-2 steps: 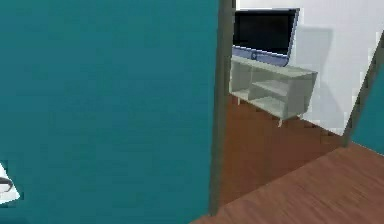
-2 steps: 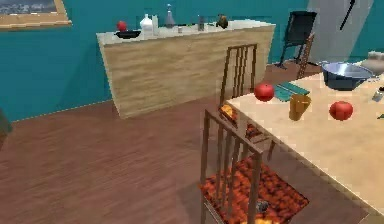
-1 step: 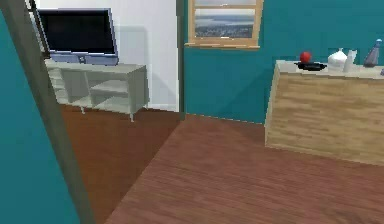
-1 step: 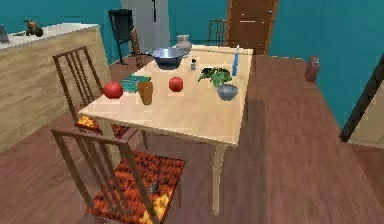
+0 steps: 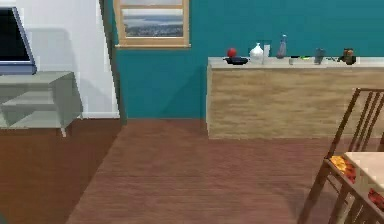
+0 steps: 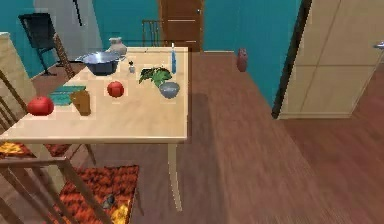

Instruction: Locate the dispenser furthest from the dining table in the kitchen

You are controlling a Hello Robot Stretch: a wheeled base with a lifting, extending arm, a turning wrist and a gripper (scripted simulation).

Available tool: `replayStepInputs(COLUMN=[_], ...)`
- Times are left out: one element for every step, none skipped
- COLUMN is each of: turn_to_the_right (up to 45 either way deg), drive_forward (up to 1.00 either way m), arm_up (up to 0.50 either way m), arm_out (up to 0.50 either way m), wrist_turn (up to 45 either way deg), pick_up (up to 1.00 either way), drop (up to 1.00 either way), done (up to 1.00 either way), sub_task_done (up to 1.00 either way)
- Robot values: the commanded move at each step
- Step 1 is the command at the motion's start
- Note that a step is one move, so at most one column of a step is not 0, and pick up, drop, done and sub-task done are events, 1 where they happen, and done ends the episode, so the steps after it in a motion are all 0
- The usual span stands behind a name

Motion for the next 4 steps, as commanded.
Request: replayStepInputs(turn_to_the_right=[0.0, 39.0, 0.0, 0.0], drive_forward=[0.80, 0.00, 1.00, 0.25], arm_up=[0.00, 0.00, 0.00, 0.00], arm_out=[0.00, 0.00, 0.00, 0.00], wrist_turn=[0.0, 0.0, 0.0, 0.0], pick_up=[0.00, 0.00, 0.00, 0.00], drop=[0.00, 0.00, 0.00, 0.00], done=[0.00, 0.00, 0.00, 0.00], sub_task_done=[0.00, 0.00, 0.00, 0.00])
